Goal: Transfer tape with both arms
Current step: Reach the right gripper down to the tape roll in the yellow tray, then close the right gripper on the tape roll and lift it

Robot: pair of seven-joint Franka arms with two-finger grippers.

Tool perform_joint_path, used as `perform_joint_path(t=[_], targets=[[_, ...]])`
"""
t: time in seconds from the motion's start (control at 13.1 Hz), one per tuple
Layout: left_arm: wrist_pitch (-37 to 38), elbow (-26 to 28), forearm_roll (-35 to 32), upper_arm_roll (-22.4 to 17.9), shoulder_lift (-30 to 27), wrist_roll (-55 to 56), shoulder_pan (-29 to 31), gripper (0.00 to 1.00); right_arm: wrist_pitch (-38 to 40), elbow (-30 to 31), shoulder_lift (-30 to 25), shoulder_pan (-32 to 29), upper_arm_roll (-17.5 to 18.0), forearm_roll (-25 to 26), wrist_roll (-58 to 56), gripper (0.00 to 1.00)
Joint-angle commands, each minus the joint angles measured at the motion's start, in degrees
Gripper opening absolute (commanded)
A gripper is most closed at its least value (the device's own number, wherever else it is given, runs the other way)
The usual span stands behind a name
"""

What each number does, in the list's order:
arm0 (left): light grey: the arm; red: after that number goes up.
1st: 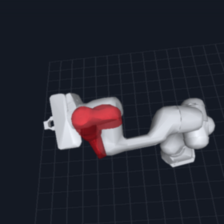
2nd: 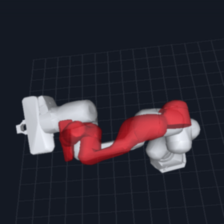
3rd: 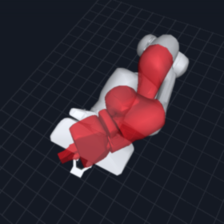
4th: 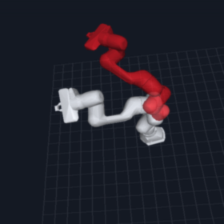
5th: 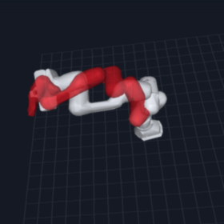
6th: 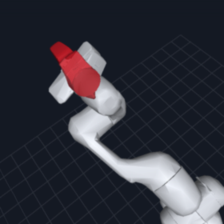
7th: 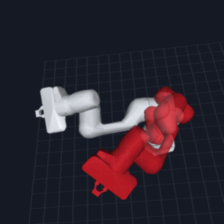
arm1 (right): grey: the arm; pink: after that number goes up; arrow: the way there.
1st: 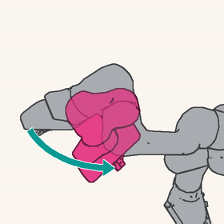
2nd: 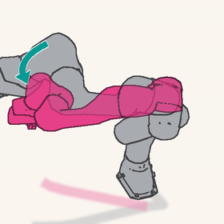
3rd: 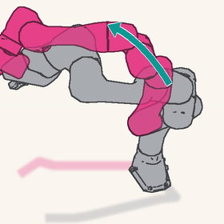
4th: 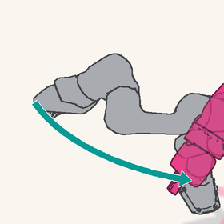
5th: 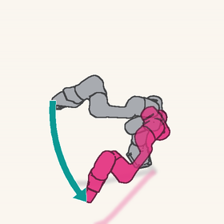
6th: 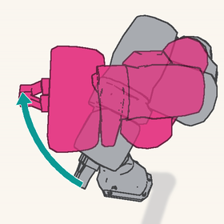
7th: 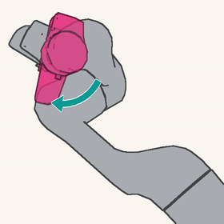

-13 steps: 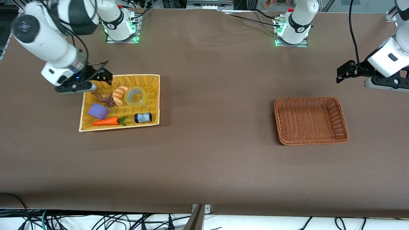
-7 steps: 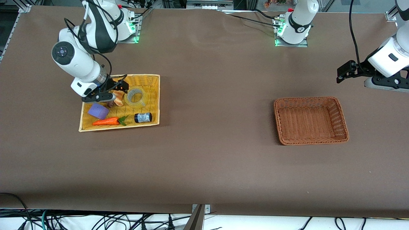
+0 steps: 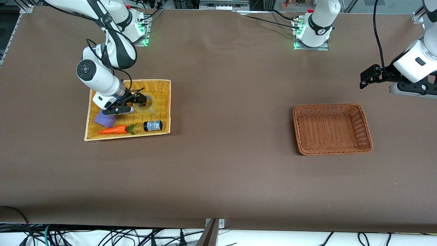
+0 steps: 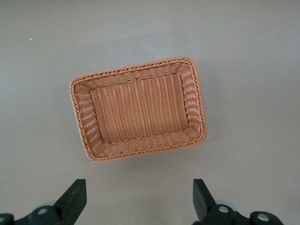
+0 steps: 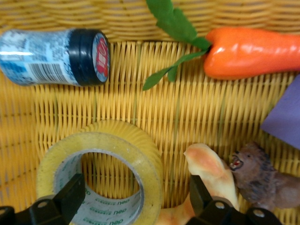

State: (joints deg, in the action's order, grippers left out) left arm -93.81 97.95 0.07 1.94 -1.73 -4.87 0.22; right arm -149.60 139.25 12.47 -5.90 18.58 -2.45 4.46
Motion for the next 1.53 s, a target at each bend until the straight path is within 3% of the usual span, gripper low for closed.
perform_joint_path(t=[0.0,0.08,0.46,0.77,0.92,1.15,1.3,1.45], targets=[[1.3,-1.6,-0.9,0.3,0.7,-0.8,0.4,1.00,-2.4,1.4,0.2,-0.3,0.1,0.1,-0.3,0.86],[1.3,-1.6,-0.9,0.3,0.7,-0.8,0.4,1.00,-4.0,2.0,0.8,-0.3,0.1,0.1,-0.4,0.77],[1.3,-1.6,-0.9,0.3,0.7,-0.8,0.4,1.00,-5.1,2.8,1.4,-0.3,0.0,0.1,-0.4,0.02],[1.3,-1.6,-0.9,0.3,0.7,-0.8,0.4,1.00,-2.6,1.9,-1.9,-0.3,0.0,0.1,-0.7,0.00],[1.3,-1.7,-0.9,0.3,0.7,-0.8,0.4,1.00,5.6,-1.4,-6.1,-0.4,0.0,0.2,-0.7,0.00],[1.3,-1.6,-0.9,0.3,0.7,-0.8,0.4,1.00,21.7,-12.3,-9.5,-0.3,0.0,0.3,-0.1,0.00],[1.3,-1.6,-0.9,0.3,0.7,-0.8,0.4,1.00,31.4,-21.3,-8.6,1.1,0.0,0.3,1.3,0.00],[1.3,-1.7,-0.9,0.3,0.7,-0.8,0.4,1.00,36.0,-27.7,-5.9,5.4,0.1,0.3,8.1,0.00]])
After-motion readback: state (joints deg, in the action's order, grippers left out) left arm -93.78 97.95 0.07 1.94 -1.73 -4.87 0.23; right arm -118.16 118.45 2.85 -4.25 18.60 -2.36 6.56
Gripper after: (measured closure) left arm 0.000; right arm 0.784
